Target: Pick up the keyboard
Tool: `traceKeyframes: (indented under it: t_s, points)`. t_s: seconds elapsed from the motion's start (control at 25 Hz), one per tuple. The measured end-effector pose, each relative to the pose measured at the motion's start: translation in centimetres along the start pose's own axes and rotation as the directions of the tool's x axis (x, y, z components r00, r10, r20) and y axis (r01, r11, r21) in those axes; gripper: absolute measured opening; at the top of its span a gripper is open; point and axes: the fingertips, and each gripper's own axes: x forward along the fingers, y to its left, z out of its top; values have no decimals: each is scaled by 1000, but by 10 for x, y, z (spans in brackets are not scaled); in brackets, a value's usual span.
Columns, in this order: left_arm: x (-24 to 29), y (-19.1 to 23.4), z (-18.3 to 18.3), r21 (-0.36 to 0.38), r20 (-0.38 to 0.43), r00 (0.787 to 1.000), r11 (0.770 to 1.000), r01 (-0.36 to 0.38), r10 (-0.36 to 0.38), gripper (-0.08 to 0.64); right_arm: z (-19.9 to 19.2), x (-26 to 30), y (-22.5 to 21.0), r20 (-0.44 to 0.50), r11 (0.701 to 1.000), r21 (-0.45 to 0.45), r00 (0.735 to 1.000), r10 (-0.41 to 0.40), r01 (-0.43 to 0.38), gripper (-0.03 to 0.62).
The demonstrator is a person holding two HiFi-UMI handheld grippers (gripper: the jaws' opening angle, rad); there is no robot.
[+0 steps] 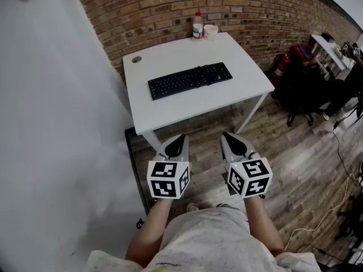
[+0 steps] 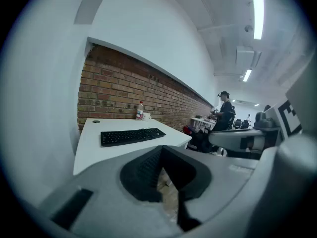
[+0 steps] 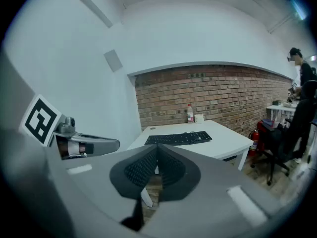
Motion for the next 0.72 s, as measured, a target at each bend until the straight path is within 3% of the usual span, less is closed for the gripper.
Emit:
traceKeyframes:
  t_s: [0.4, 0.72]
  points:
    - [13, 5, -3, -16, -17, 1000, 1000, 12, -12, -6, -3, 6, -13, 8, 999, 21, 999, -32, 32, 11]
    - [51, 2, -5, -17, -26, 1000, 1000, -14, 14, -6, -7, 28, -54, 3, 999, 31, 1000, -10, 10, 11]
